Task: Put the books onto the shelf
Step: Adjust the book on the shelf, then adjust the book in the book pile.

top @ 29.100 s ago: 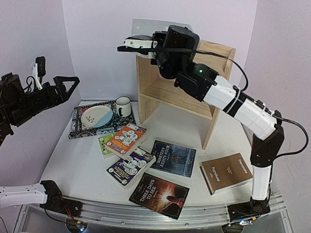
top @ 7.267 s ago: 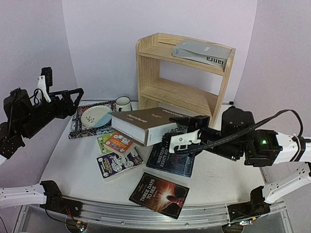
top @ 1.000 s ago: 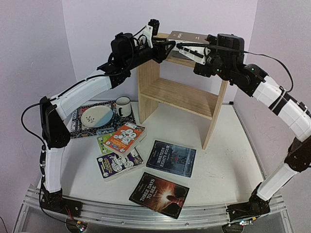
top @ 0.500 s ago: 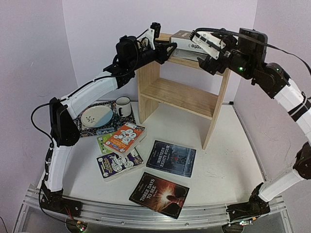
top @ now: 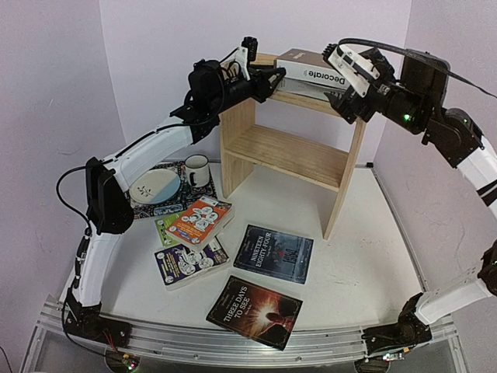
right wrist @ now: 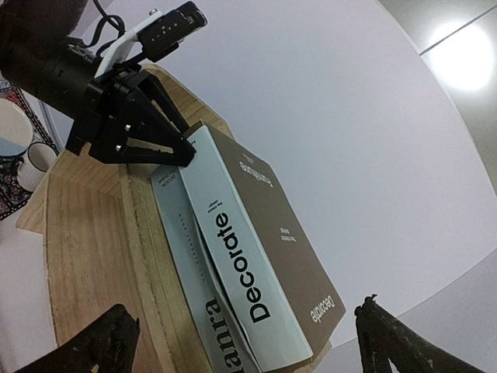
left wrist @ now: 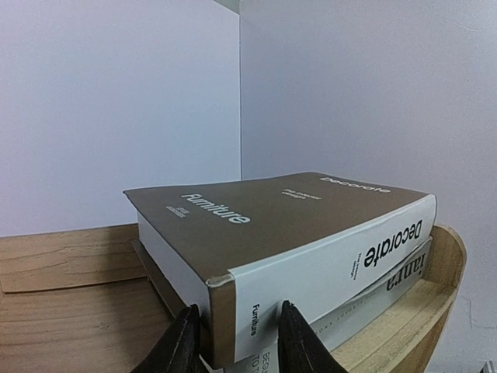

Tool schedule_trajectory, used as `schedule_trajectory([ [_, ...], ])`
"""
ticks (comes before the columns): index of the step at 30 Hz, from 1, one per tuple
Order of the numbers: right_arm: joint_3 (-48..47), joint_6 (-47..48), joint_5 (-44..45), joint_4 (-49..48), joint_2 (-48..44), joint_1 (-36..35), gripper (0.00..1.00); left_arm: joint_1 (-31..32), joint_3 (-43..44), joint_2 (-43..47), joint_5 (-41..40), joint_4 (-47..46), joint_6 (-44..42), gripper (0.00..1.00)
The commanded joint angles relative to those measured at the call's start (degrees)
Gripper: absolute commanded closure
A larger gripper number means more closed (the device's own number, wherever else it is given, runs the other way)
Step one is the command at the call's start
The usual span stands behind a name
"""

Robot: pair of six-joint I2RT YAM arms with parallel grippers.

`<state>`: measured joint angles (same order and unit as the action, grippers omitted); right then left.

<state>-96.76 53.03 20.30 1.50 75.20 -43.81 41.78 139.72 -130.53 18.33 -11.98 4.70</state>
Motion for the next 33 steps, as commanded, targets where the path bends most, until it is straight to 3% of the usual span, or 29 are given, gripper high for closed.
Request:
schedule_trajectory([
  [1, 1.44, -3.06, -0.04, -2.89, -3.69, -0.22, 0.02, -0.53, 4.33, -2.21, 0.73, -3.17, 2.01, 0.68],
  [14, 2.80, -3.79, -0.42, -3.00, -5.70, -0.22, 0.02, -0.64, 5.06, -3.07, 1.25, -4.95, 3.42, 0.68],
  [25, 4.47, -5.37, -0.88, -3.09, -7.16, -0.22, 0.02, -0.69, -2.32, 5.94, 0.57, -5.25, 0.79, 0.35],
  [33, 8.43, -10.21, -3.08, -2.73, -10.62, -0.22, 0.02, -0.60, -16.88, 19.47, 0.74, -5.25, -0.40, 0.30],
])
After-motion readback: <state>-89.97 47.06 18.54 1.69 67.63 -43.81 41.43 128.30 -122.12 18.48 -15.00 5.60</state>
